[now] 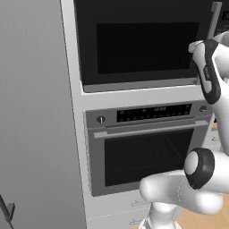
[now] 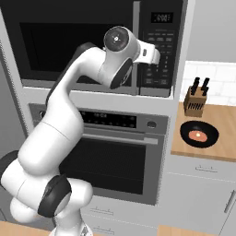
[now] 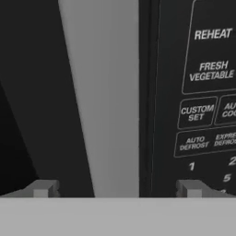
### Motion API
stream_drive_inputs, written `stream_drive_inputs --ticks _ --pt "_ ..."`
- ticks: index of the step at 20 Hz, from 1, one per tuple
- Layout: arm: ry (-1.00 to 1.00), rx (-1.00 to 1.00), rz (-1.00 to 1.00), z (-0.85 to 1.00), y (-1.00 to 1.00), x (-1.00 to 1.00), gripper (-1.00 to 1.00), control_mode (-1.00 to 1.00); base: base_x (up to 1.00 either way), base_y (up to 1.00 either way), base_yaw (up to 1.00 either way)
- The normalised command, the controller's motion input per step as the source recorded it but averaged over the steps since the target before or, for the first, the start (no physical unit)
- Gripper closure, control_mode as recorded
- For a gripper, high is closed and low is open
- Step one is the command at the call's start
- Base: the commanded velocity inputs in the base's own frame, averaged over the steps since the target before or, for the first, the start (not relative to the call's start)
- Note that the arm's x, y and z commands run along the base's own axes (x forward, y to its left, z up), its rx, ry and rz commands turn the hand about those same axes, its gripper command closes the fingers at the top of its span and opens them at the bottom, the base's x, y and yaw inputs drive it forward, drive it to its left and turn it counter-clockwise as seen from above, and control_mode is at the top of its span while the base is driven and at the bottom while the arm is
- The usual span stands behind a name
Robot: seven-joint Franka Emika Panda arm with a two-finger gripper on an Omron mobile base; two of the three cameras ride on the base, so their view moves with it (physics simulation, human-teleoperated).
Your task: Open the microwave, place the bowl with waffle inside the microwave, then close the microwave door and turn it on.
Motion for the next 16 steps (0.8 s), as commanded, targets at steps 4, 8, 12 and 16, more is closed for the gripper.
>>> stream_drive_inputs --ticks 4,8,12,16 --pt "0.00 0.00 0.00 -0.21 0.00 0.66 -1.00 -1.00 0.00 0.00 0.00" --pt "-0.03 0.00 0.00 -0.51 0.19 0.51 1.00 -1.00 0.00 0.00 0.00" --pt "-0.10 -0.01 0.01 -0.63 0.76 0.26 1.00 -1.00 0.00 0.00 0.00" --pt "-0.03 0.00 0.10 -0.11 1.00 0.01 1.00 -1.00 0.00 0.00 0.00"
